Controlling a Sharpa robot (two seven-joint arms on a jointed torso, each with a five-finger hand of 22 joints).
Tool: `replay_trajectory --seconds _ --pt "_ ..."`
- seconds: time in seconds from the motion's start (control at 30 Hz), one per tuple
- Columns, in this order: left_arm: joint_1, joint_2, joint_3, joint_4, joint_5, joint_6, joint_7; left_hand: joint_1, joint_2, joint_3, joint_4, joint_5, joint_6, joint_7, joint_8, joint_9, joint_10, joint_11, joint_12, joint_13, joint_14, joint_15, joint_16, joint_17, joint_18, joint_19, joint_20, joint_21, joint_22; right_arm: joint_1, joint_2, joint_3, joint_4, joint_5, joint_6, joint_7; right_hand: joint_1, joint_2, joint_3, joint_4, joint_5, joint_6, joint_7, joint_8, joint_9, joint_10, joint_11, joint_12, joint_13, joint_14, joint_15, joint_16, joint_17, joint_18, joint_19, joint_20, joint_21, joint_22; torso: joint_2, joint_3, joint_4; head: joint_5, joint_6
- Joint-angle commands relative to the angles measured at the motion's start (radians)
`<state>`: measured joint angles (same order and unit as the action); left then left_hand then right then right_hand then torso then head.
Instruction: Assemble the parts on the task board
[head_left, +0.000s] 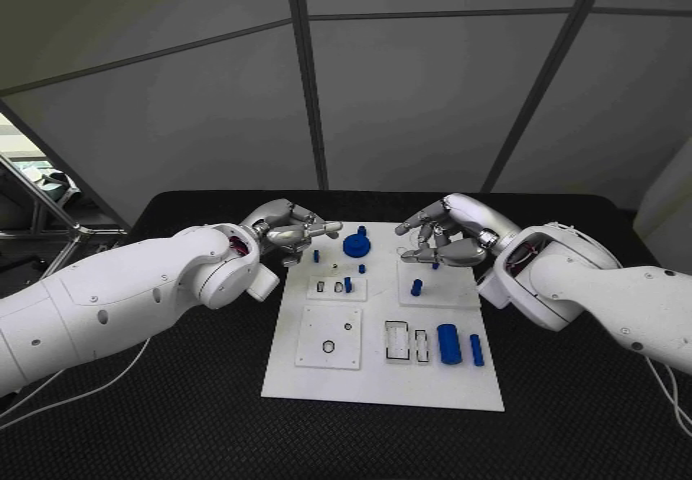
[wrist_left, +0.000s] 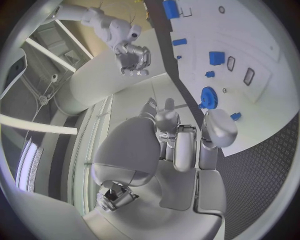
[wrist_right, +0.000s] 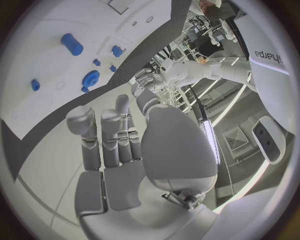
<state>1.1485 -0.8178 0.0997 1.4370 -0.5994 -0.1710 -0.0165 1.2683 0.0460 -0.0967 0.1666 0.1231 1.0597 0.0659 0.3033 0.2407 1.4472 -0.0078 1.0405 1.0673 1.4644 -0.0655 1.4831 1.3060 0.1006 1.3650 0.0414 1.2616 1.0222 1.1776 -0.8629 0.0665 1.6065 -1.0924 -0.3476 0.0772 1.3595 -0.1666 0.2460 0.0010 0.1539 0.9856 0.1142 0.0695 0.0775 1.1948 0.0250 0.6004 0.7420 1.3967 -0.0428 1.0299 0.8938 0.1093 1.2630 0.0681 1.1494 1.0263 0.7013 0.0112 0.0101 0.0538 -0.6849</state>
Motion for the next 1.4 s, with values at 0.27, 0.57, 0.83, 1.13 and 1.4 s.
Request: replay_trajectory --seconds 0.27,0.57,0.83,1.13,1.4 --pt "0.049 0.071 0.008 -0.035 -0.44 0.222 -0.375 -0.085 -0.064 -0.069 0.125 -0.072 -0.117 0.016 0.092 0.303 -0.105 0.022 0.093 0.215 0.044 0.015 -0.072 0.095 0.012 -0.104 0.018 -0.009 -0.042 0.01 -0.026 0.003 -0.038 0.131 -0.001 0.029 -0.01 -0.001 0.017 -0.021 0.01 0.01 -0.002 -0.003 -0.002 0.008 0.001 -0.01 -0.025 0.007 -0.003 -0.024 -0.005 0.013 0.008 -0.002 -0.02 -0.016 -0.03 0.0089 -0.0027 0.003 -0.01" --pt "0.088 0.155 -0.023 -0.104 -0.495 0.294 -0.451 -0.046 -0.004 -0.088 0.12 -0.073 -0.123 -0.013 0.191 0.513 0.025 -0.004 0.347 0.398 0.1 -0.005 0.07 0.246 -0.025 0.006 -0.001 0.119 0.176 0.011 -0.024 0.003 -0.048 0.117 -0.011 0.013 -0.012 0.0 0.027 -0.03 0.019 0.011 -0.001 -0.004 -0.003 0.01 0.001 -0.014 -0.034 0.011 -0.002 -0.032 -0.004 0.013 0.012 -0.002 -0.026 -0.019 -0.032 0.0104 -0.0026 0.013 -0.019" --pt "0.103 0.192 -0.044 -0.138 -0.5 0.309 -0.469 -0.054 0.006 -0.103 0.122 -0.072 -0.128 -0.016 0.202 0.56 0.03 -0.008 0.356 0.406 0.103 -0.009 0.077 0.253 -0.029 0.013 -0.002 0.13 0.198 0.011 -0.018 0.003 -0.053 0.11 -0.015 0.003 -0.02 0.001 0.031 -0.031 0.021 0.013 -0.002 -0.003 -0.003 0.014 0.001 -0.013 -0.038 0.015 -0.003 -0.031 0.001 0.012 0.017 -0.002 -0.025 -0.016 -0.03 0.0091 -0.0022 0.006 -0.02" --pt "0.106 0.229 -0.064 -0.18 -0.501 0.347 -0.48 -0.074 0.019 -0.121 0.124 -0.073 -0.129 -0.019 0.207 0.598 0.035 -0.011 0.363 0.414 0.106 -0.011 0.086 0.263 -0.031 0.019 -0.004 0.14 0.215 0.011 -0.009 0.003 -0.059 0.107 -0.019 -0.002 -0.026 0.0 0.032 -0.032 0.022 0.013 -0.002 -0.004 -0.003 0.015 0.001 -0.013 -0.04 0.015 -0.003 -0.037 -0.003 0.014 0.013 -0.003 -0.035 -0.028 -0.03 0.0086 -0.0016 0.007 -0.029" --pt "0.106 0.252 -0.076 -0.2 -0.501 0.374 -0.477 -0.083 0.023 -0.129 0.124 -0.073 -0.129 -0.02 0.207 0.61 0.035 -0.012 0.364 0.415 0.106 -0.011 0.088 0.265 -0.032 0.019 -0.005 0.141 0.218 0.011 -0.004 0.003 -0.063 0.106 -0.019 -0.006 -0.028 0.0 0.033 -0.032 0.022 0.012 -0.002 -0.004 -0.004 0.014 0.001 -0.014 -0.042 0.014 -0.003 -0.043 -0.008 0.015 0.011 -0.003 -0.04 -0.033 -0.031 0.0089 -0.0023 0.007 -0.034"
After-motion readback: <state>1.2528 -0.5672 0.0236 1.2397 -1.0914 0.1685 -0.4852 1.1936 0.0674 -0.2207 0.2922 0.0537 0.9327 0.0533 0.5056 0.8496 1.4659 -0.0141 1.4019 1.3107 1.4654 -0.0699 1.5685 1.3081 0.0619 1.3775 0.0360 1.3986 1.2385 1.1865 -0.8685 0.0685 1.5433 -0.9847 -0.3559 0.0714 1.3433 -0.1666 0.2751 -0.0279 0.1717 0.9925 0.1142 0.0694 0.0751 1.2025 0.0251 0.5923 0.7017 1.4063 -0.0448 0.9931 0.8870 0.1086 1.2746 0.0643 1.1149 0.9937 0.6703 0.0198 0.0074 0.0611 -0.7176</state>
